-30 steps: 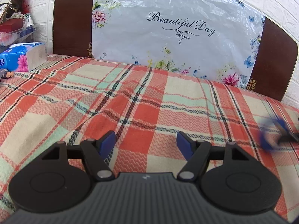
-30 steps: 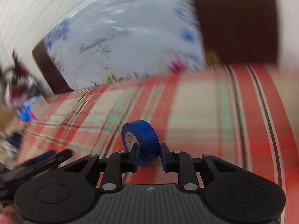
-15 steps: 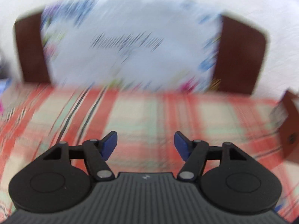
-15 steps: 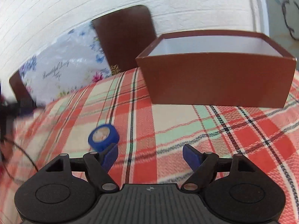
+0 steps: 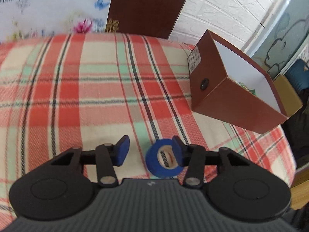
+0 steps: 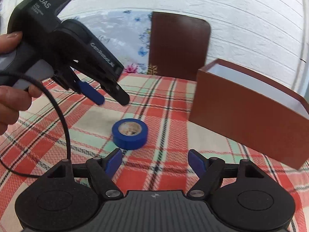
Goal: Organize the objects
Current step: 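Move the right tool to the blue tape roll and grasp it, then carry the blue tape into the brown box and release it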
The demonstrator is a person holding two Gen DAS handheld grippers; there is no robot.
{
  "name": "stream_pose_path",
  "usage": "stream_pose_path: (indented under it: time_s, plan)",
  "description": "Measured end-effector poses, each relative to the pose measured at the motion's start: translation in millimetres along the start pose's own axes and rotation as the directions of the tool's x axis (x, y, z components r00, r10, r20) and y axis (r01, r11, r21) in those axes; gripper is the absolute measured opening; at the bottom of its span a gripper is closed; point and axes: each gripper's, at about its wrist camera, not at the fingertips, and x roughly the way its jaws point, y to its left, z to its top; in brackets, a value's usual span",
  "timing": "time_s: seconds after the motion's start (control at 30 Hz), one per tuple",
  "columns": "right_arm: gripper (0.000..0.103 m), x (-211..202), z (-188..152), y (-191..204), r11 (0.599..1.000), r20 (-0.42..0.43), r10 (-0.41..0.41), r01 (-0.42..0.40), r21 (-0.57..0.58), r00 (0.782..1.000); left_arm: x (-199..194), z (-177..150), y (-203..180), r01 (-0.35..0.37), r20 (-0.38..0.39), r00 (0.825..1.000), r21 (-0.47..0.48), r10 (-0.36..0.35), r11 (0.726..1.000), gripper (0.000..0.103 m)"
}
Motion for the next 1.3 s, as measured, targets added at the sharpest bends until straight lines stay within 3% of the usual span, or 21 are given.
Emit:
stream_pose_path:
  time_s: [0.3,0.4,0.43,0.53,0.63,0.8,0.83,0.97,1.1,1.13,1.2,1.23,1.3]
  plan:
    - [0.069,57,16,28,0.995,-0.057,0.058,-0.062,-0.083,0.997,28,-9,5,0.049,-0.125,0.991,-0.022,-0.052,0.999,0.042]
    - [0.050,63,20,26,0.995,-0.062,0.080,-0.084,-0.060,0.995,34,-9,6,0.049,-0.120,0.991,-0.028,-0.052,0.998,0.028]
    - [0.050,64,21,23,0.995,-0.062,0.084,-0.087,-0.047,0.995,35,-6,5,0.049,-0.122,0.991,-0.031,-0.053,0.998,0.025]
    - [0.050,59,22,14,0.998,-0.016,0.051,-0.051,-0.034,0.999,32,9,-6,0.097,-0.111,0.989,-0.009,-0.097,0.995,0.025]
    - [0.050,48,37,0,0.998,0.080,-0.034,0.038,-0.046,0.996,20,32,-38,0.145,-0.053,0.989,0.102,-0.140,0.984,0.025]
    - [0.050,35,74,-40,0.989,0.225,-0.141,0.147,-0.009,0.964,12,76,-100,0.151,0.047,0.985,0.254,-0.168,0.955,0.026]
    - [0.050,31,79,-48,0.989,0.256,-0.140,0.145,0.000,0.956,15,83,-111,0.159,0.057,0.982,0.272,-0.181,0.949,0.025]
    - [0.050,34,89,-76,0.964,0.300,-0.258,0.265,0.019,0.918,32,101,-150,0.209,0.061,0.969,0.312,-0.239,0.927,0.025]
    - [0.050,50,94,-114,0.942,0.278,-0.336,0.323,0.094,0.900,61,111,-185,0.197,0.060,0.971,0.338,-0.230,0.920,0.031]
    - [0.062,59,94,-123,0.927,0.274,-0.376,0.361,0.106,0.885,71,111,-193,0.162,0.059,0.979,0.353,-0.195,0.922,0.045]
    - [0.080,80,91,-134,0.866,0.217,-0.500,0.492,0.094,0.838,84,105,-200,0.079,0.087,0.989,0.383,-0.121,0.920,0.050]
    - [0.077,85,88,-140,0.852,0.189,-0.523,0.513,0.102,0.831,89,102,-198,0.064,0.085,0.991,0.387,-0.104,0.920,0.050]
    - [0.073,79,79,-149,0.871,0.202,-0.487,0.458,0.177,0.849,95,97,-188,0.069,0.069,0.992,0.376,-0.102,0.924,0.051]
